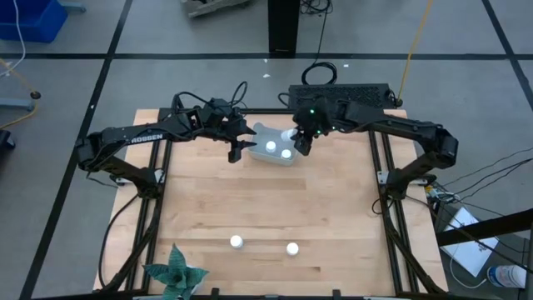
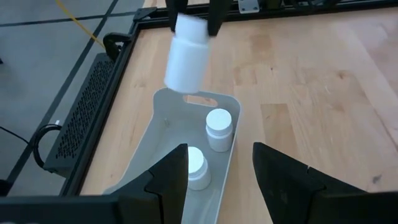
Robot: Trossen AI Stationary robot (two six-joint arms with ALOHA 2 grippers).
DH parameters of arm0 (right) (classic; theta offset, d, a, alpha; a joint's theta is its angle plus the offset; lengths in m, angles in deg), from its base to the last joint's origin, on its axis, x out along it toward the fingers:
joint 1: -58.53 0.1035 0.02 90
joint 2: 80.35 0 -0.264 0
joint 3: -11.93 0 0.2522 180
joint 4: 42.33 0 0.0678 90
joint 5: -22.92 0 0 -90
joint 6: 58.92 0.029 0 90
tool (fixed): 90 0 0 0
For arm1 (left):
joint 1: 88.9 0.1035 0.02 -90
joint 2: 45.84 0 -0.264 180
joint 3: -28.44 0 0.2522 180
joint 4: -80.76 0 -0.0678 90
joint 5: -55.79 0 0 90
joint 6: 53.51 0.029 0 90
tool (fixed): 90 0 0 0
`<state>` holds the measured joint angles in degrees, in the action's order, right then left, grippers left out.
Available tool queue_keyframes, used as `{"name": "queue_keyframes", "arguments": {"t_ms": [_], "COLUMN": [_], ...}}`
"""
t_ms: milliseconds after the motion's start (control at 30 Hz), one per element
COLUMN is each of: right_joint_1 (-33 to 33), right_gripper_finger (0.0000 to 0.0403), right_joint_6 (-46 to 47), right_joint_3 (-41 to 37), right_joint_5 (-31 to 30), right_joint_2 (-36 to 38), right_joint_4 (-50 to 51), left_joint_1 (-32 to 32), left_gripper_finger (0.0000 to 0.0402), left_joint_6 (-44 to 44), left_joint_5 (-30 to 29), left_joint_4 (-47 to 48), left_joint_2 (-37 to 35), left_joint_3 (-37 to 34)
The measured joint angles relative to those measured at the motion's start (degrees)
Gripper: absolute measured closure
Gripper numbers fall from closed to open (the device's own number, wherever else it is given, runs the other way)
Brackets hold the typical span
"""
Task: Pick and place pill bottles into a basket
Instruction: Put the white pill bottle into the gray bin
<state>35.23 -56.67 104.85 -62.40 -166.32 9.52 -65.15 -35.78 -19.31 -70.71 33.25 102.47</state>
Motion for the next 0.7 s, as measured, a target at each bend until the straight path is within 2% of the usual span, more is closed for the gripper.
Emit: {"name": "queue_keyframes", "arguments": {"t_ms": [700], "right_joint_1": [-2.6], "right_gripper_finger": [0.0258], "right_joint_6": [-1.8], "right_joint_3": [0.0], "right_joint_5": [0.0], "right_joint_2": [-5.9], "right_joint_4": [5.4], "left_joint_1": [0.0], "left_gripper_finger": [0.0218], "left_joint_6": [0.0], "left_joint_5": [0.0], "left_joint_4": [0.0], "left_joint_2": [0.0], "left_joint_3": [0.0]}}
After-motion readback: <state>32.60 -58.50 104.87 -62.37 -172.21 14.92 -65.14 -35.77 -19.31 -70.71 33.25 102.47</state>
